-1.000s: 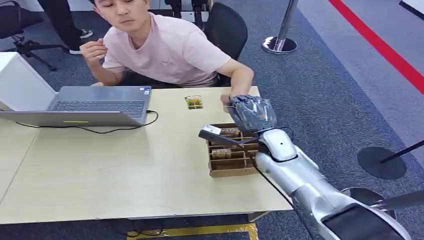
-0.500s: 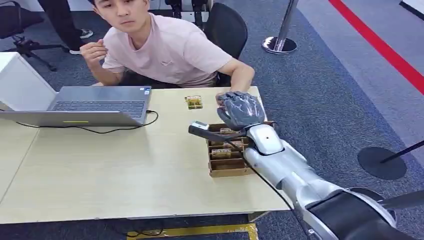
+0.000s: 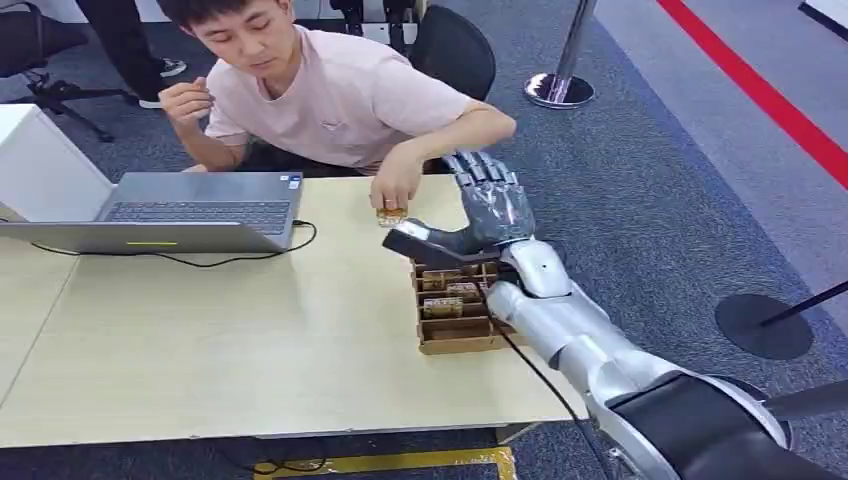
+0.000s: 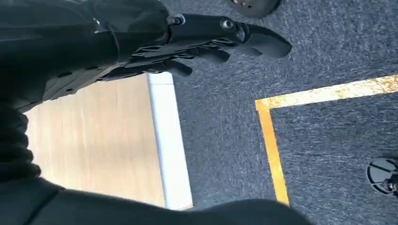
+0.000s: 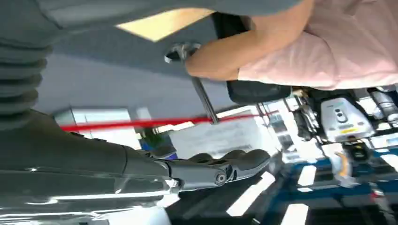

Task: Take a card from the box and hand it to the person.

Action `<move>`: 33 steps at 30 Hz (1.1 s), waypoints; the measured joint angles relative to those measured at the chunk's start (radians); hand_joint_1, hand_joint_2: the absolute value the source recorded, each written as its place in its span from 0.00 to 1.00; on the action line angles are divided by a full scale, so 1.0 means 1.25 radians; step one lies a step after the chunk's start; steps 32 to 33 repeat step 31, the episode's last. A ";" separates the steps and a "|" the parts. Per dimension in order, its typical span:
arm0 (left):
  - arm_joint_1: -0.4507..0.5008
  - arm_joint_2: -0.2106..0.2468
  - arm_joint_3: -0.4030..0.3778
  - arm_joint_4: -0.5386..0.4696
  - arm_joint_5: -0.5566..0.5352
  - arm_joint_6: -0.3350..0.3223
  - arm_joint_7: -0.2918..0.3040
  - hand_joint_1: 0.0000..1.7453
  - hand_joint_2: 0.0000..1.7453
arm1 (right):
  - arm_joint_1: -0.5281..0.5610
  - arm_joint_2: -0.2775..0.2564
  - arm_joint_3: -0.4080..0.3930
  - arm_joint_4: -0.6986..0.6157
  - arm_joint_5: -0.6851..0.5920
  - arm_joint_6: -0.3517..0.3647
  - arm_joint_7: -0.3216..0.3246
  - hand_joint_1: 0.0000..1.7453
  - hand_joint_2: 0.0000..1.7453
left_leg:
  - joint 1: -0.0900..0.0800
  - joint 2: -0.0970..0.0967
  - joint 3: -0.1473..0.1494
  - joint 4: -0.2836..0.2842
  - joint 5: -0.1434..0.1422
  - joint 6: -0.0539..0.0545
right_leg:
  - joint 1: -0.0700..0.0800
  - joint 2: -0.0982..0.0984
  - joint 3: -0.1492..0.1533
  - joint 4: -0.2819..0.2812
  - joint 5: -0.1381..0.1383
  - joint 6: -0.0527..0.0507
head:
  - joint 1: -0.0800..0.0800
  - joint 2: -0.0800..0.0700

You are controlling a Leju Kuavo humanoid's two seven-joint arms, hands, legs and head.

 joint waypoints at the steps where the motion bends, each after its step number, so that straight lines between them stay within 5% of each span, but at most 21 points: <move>1: 0.000 0.000 0.000 0.000 0.001 0.000 0.000 0.00 0.00 | 0.000 -0.001 -0.045 -0.023 -0.105 0.033 -0.038 0.00 0.00 | 0.000 0.000 0.000 0.000 0.000 0.000 | 0.000 0.000 0.000 0.000 0.000 0.000 | 0.000 0.000; 8: 0.001 0.001 0.002 0.000 0.011 0.000 0.006 0.00 0.00 | 0.009 -0.009 -0.202 -0.121 -0.509 0.195 -0.114 0.00 0.00 | 0.000 0.000 0.000 0.000 0.000 0.000 | 0.000 0.000 0.000 0.000 0.000 0.000 | 0.000 0.000; 9: 0.001 0.001 0.003 0.000 0.012 0.000 0.008 0.00 0.00 | 0.013 -0.016 -0.239 -0.139 -0.613 0.245 -0.119 0.00 1.00 | 0.000 0.000 0.000 0.000 0.000 0.000 | 0.000 0.000 0.000 0.000 0.000 0.000 | 0.000 0.000; 14: 0.001 0.002 0.007 0.000 0.012 0.002 0.012 0.00 0.00 | 0.033 -0.049 -0.392 -0.189 -0.894 0.371 -0.127 0.00 1.00 | 0.000 -0.001 0.000 0.001 0.000 0.000 | 0.000 -0.001 0.000 0.000 0.000 0.000 | 0.000 0.000; 21: 0.000 0.002 0.012 0.000 0.012 0.004 0.011 0.00 0.00 | 0.102 -0.099 -0.623 -0.190 -1.233 0.451 -0.069 0.00 1.00 | 0.000 -0.002 -0.001 0.001 -0.001 0.001 | 0.000 -0.002 -0.001 -0.001 0.000 0.000 | 0.000 0.000; 30: -0.003 0.002 0.014 0.000 0.012 0.008 0.018 0.00 0.00 | 0.194 -0.158 -0.770 -0.059 -1.324 0.478 -0.093 0.00 1.00 | 0.000 -0.002 0.000 0.001 -0.001 0.000 | 0.000 -0.002 -0.001 -0.001 -0.001 0.000 | 0.000 0.000; 31: -0.003 0.002 0.014 0.000 0.012 0.009 0.019 0.00 1.00 | 0.210 -0.166 -0.785 -0.031 -1.325 0.477 -0.096 0.00 1.00 | 0.000 -0.004 0.000 0.001 -0.001 0.000 | 0.001 -0.004 0.001 -0.001 -0.001 0.001 | 0.001 0.000; 33: -0.003 0.002 0.014 0.000 0.012 0.009 0.019 0.00 1.00 | 0.210 -0.166 -0.785 -0.031 -1.325 0.477 -0.096 0.00 1.00 | 0.000 -0.004 0.000 0.001 -0.001 0.000 | 0.001 -0.004 0.001 -0.001 -0.001 0.001 | 0.001 0.000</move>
